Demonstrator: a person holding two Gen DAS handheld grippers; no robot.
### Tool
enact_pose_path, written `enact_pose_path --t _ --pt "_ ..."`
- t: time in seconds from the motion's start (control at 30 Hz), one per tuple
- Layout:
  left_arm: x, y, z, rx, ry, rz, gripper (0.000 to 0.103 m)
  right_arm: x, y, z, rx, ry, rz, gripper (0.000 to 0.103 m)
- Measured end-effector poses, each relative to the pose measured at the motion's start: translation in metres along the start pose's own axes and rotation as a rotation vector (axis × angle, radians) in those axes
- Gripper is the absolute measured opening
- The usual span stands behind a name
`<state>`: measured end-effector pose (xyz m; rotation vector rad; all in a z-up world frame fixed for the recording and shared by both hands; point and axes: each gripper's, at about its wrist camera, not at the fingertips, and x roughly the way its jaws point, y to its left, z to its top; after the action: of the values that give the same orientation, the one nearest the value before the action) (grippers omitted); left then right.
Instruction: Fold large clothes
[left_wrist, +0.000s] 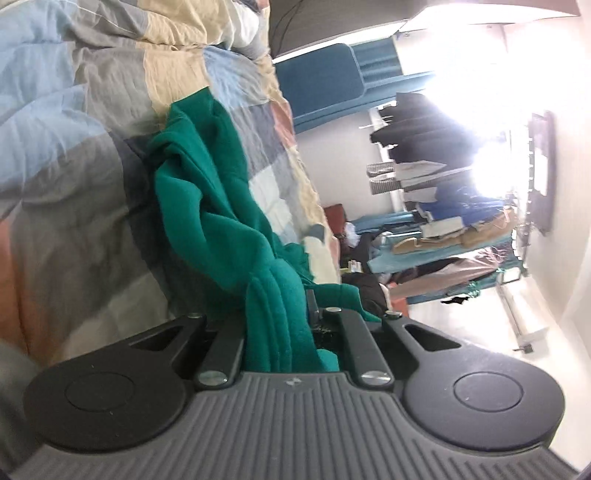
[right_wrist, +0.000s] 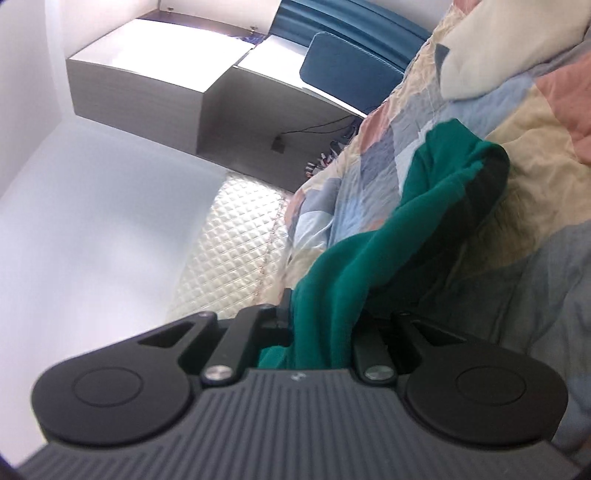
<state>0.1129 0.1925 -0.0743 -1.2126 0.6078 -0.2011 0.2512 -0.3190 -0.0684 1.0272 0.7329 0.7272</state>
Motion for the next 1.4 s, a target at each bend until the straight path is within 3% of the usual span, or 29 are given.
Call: enact_pose_path --t 0.23,0.37,0.5,0.63,0.9,1.07,1.4 --pt "-0.033 0.027 -0.044 -0.049 -0.024 -0.004 0.01 -0.023 -0.012 -0.028 0.053 0.01 -0.072 0.017" --pt "-0.026 0.039 -0.044 -0.07 -0.026 -0.003 0.01 -0.035 -0.025 -0.03 0.061 -0.026 -0.065 0.016" --pt "-0.008 0.031 -0.032 -0.043 -0.043 -0.016 0.01 -0.01 -0.023 -0.025 0.039 -0.013 -0.067 0.014" --pt "0.014 0.016 -0.005 -0.041 -0.076 -0.052 0.01 0.01 -0.017 -0.003 0.023 -0.043 -0.074 0.01" --pt "0.096 0.0 0.08 -0.043 -0.172 -0.075 0.011 0.09 -0.03 0.093 0.037 -0.156 -0.19 0.01" --pt "0.162 0.036 0.125 -0.058 -0.248 -0.059 0.011 0.153 -0.074 0.127 0.072 -0.191 -0.294 0.01" --pt "0.259 0.121 0.181 -0.05 -0.202 0.011 0.013 0.226 -0.167 0.142 0.045 -0.145 -0.385 0.01"
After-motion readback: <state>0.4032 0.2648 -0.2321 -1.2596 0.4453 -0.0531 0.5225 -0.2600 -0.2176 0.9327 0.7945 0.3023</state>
